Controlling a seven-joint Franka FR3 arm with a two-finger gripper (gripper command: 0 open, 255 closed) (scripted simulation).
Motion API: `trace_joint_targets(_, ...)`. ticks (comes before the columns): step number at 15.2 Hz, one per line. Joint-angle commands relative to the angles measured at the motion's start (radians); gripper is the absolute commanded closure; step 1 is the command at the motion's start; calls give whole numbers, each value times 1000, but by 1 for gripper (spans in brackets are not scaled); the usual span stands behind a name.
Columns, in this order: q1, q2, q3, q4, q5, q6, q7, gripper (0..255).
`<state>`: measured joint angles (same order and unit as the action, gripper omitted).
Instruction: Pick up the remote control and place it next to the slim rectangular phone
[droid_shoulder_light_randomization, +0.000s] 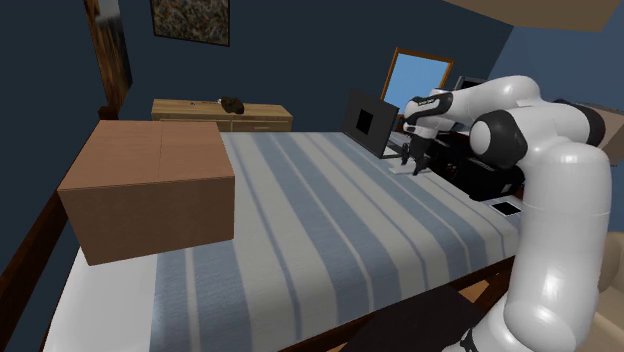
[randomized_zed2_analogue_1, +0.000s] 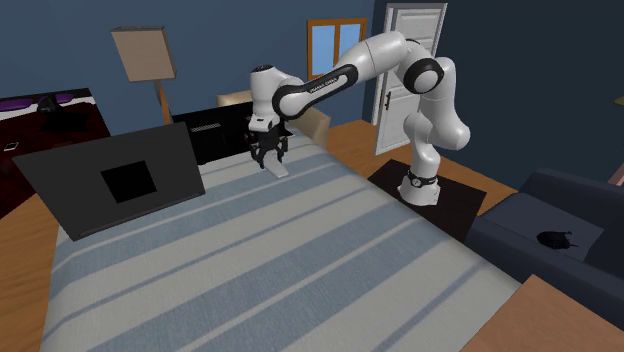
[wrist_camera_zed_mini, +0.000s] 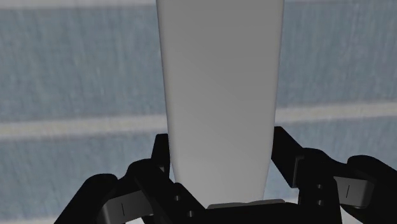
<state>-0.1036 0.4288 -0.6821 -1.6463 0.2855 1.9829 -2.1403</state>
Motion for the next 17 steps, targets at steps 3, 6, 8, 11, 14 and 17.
trace_joint_targets(3,-26,-63,-35,-84,-26,27,-70,255)
trace_joint_targets(6,-58,-89,-57,-121,-36,39,-127,255)
trace_joint_targets(8,-82,-101,-71,-139,-40,45,-167,255)
trace_joint_targets(11,-123,-113,-92,-157,-42,49,-230,255)
trace_joint_targets(14,-168,-115,-111,-164,-38,50,-297,255)
trace_joint_targets(17,-220,-108,-127,-160,-28,47,-367,255)
